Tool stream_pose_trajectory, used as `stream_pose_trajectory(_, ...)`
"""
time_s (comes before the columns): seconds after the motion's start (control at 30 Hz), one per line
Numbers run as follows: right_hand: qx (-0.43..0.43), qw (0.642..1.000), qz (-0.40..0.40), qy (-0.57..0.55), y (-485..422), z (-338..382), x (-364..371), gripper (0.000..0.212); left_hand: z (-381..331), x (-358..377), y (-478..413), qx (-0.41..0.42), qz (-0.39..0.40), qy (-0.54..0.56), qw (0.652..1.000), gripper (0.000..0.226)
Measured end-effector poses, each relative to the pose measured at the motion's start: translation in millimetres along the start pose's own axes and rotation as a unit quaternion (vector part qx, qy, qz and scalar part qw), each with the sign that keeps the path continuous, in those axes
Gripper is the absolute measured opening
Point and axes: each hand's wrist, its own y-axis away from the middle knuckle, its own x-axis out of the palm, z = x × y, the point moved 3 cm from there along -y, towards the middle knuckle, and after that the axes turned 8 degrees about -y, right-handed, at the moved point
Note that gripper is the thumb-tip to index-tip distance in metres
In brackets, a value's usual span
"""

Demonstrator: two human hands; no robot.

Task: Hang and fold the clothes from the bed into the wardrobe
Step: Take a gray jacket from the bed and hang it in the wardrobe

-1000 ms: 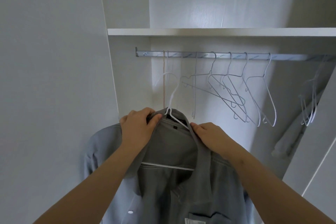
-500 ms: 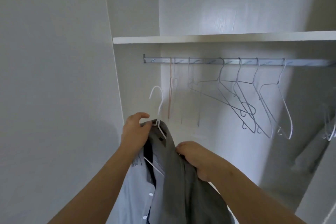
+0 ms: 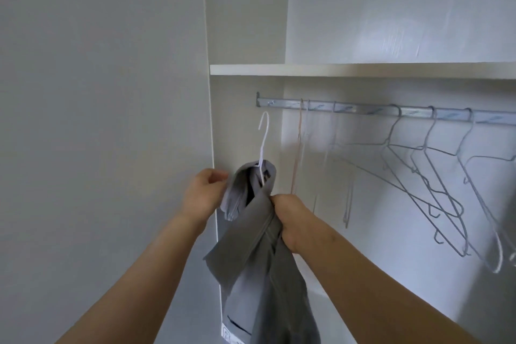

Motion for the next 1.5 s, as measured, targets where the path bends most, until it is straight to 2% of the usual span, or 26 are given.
stream_pose_trajectory(0.2,-0.044,0.997,-0.051,0.042,-72,55,13,0.032,-11,22,-74,0.023,0.042,0.029,0.998,0.02)
stream_pose_trajectory(0.37,-0.084,0.992,-0.082,0.052,-123,98,21,0.033,-11,47,-130,-0.008,0.072,0.083,0.994,0.015)
stream_pose_trajectory(0.43,-0.101,0.99,-0.088,0.038,-143,115,27,0.033,-12,57,-151,-0.02,0.09,0.082,0.992,0.01)
stream_pose_trajectory(0.63,-0.099,0.988,-0.117,-0.02,-200,144,39,0.032,-15,86,-209,-0.039,0.083,0.139,0.986,0.022)
stream_pose_trajectory(0.9,-0.05,0.991,-0.115,-0.044,-247,140,52,0.036,2,112,-240,-0.051,0.069,0.204,0.975,0.02)
stream_pose_trajectory(1.07,-0.017,0.994,-0.092,-0.05,-260,124,56,0.037,11,119,-242,-0.058,0.08,0.191,0.977,0.024)
stream_pose_trajectory(1.27,-0.044,0.991,-0.012,-0.129,-262,106,63,0.037,25,122,-240,-0.059,0.092,0.198,0.974,0.047)
stream_pose_trajectory(1.37,-0.028,0.993,-0.005,-0.112,-259,100,58,0.032,35,121,-234,-0.063,0.094,0.158,0.981,0.054)
stream_pose_trajectory(1.5,-0.014,0.996,-0.01,-0.093,-250,89,46,0.031,41,117,-224,-0.067,0.064,0.109,0.99,0.05)
